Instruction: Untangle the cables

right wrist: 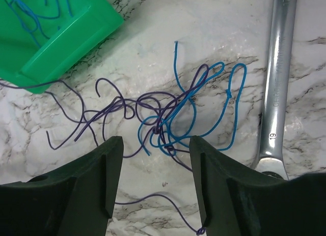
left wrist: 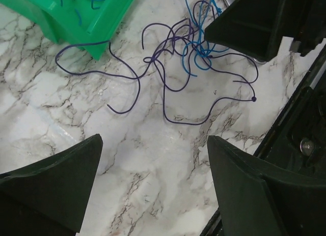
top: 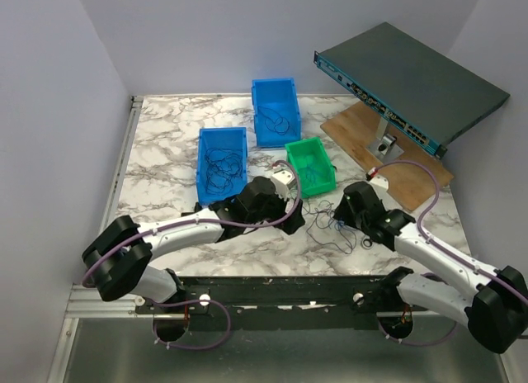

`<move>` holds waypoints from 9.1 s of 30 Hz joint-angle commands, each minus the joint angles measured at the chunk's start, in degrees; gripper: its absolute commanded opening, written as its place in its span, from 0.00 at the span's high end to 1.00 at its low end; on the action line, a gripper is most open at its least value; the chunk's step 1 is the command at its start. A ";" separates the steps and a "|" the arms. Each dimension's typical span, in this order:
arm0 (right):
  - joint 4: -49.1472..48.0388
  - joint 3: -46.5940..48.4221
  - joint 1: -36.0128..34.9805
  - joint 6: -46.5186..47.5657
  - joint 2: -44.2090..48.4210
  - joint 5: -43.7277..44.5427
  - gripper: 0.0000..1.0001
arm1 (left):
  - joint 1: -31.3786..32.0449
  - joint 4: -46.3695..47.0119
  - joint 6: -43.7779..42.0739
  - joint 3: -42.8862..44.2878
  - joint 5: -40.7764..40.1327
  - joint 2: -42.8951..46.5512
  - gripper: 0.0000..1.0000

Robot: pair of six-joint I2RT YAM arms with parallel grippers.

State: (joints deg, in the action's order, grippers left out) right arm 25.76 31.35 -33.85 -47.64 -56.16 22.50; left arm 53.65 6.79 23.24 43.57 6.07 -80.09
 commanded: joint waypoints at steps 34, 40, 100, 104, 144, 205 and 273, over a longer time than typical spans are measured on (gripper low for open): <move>-17.73 7.70 -0.70 6.95 3.70 -44.30 0.99 | 0.13 12.16 -8.85 -6.53 4.01 6.74 0.14; -19.52 7.94 -0.70 5.68 3.29 -46.43 0.99 | 0.19 14.45 -8.57 -6.81 8.16 6.26 0.14; -12.33 1.91 -2.01 7.64 16.31 -26.82 0.18 | -8.33 16.65 -2.91 -9.04 13.66 8.79 1.00; -15.61 -3.64 -2.08 10.06 16.95 -27.06 0.18 | -8.35 10.61 -3.60 -7.27 12.26 13.23 1.00; -58.12 -17.73 -6.22 15.44 -2.97 -32.70 0.99 | -17.29 -22.09 5.59 31.80 6.98 9.96 1.00; -35.36 -13.81 -6.01 11.92 10.28 -0.74 0.03 | -28.15 -30.74 -1.28 72.58 -6.13 -34.42 0.23; 6.41 21.38 -2.01 -5.21 -7.64 21.20 0.99 | -4.85 21.92 -6.63 -5.99 -0.76 7.47 0.11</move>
State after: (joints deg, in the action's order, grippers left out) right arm 35.48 50.39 -35.97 -57.12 -62.08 34.79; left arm 49.19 27.57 15.90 39.33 14.17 -76.42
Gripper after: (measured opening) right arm 0.037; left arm 0.885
